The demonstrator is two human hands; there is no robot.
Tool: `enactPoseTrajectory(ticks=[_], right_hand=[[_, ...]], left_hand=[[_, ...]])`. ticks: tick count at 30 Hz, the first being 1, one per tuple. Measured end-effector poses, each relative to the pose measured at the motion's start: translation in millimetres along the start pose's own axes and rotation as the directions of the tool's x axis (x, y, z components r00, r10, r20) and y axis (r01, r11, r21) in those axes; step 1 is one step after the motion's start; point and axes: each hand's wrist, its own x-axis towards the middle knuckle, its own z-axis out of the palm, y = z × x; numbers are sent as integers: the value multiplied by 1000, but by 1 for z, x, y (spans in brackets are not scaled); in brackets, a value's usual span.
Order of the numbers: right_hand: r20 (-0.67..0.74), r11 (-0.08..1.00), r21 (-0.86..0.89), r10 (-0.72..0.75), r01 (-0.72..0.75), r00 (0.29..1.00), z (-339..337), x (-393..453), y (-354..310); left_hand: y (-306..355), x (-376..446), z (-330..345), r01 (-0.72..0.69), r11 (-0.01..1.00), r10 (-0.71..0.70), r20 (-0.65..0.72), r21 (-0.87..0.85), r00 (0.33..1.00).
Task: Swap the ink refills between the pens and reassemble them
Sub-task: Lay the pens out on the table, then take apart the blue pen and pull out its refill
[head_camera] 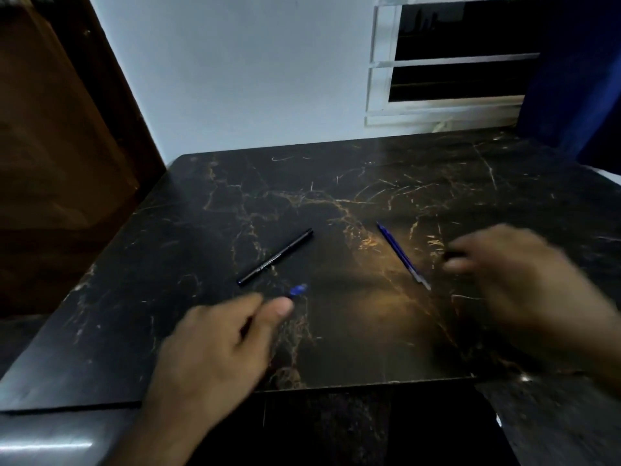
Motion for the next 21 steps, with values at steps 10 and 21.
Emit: enactPoseTrajectory(ticks=[10, 21], right_hand=[[235, 765, -177, 644, -619, 728, 11, 11, 79], [208, 890, 61, 431, -452, 878, 28, 33, 1]], left_hand=[[-3, 6, 8, 72, 967, -37, 142, -244, 989], [12, 9, 24, 18, 977, 18, 167, -213, 986]])
